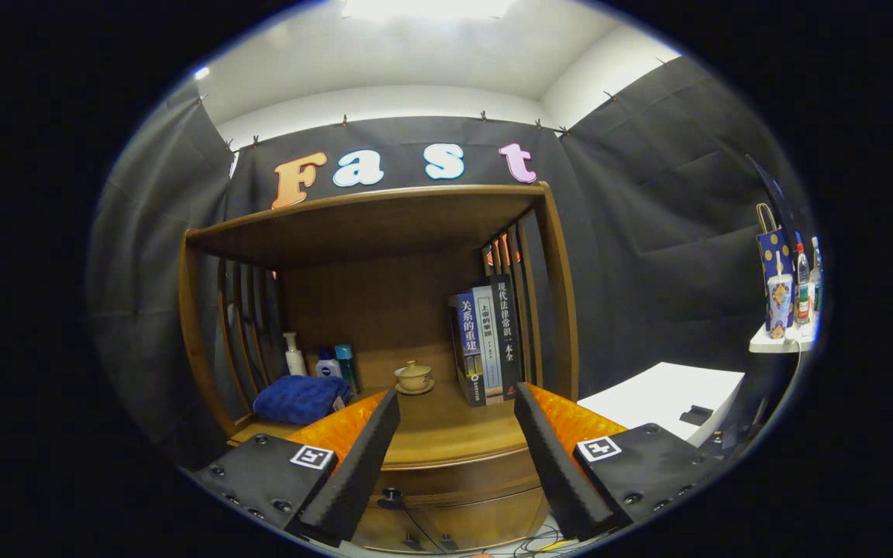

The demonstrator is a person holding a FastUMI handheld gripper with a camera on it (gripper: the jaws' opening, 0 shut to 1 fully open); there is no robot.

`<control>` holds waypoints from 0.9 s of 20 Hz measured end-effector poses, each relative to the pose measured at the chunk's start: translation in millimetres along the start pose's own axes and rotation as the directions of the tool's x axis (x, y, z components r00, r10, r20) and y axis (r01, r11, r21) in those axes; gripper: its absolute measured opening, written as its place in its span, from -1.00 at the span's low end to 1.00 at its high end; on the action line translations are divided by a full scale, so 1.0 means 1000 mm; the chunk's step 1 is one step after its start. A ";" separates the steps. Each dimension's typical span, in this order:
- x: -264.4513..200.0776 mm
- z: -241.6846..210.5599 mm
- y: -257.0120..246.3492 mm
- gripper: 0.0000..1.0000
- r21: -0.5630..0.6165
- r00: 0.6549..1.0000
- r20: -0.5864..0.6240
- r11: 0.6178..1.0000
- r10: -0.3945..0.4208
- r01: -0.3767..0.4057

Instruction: Pull open the drawer, take out the items inside it, and place them on the countertop above the cabinet.

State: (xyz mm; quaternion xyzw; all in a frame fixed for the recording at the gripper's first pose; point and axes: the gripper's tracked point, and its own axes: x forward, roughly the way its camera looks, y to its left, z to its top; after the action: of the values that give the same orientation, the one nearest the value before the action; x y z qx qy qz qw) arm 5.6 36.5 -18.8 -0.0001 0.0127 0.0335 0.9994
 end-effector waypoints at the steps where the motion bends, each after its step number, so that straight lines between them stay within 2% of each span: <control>1: 0.004 -0.008 0.003 0.96 0.000 1.000 0.000 1.000 0.004 -0.004; 6: 0.023 -0.075 0.032 0.96 0.039 0.995 -0.072 0.997 0.065 -0.062; 11: 0.034 -0.137 0.055 0.97 0.013 0.985 -0.136 0.995 0.104 -0.104; 18: 0.043 -0.212 0.067 0.97 -0.007 0.965 -0.235 0.992 0.117 -0.122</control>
State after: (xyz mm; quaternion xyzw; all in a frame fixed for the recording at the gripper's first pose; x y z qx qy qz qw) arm 39.0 105.6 -231.6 -0.0142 0.1300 0.0937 0.9870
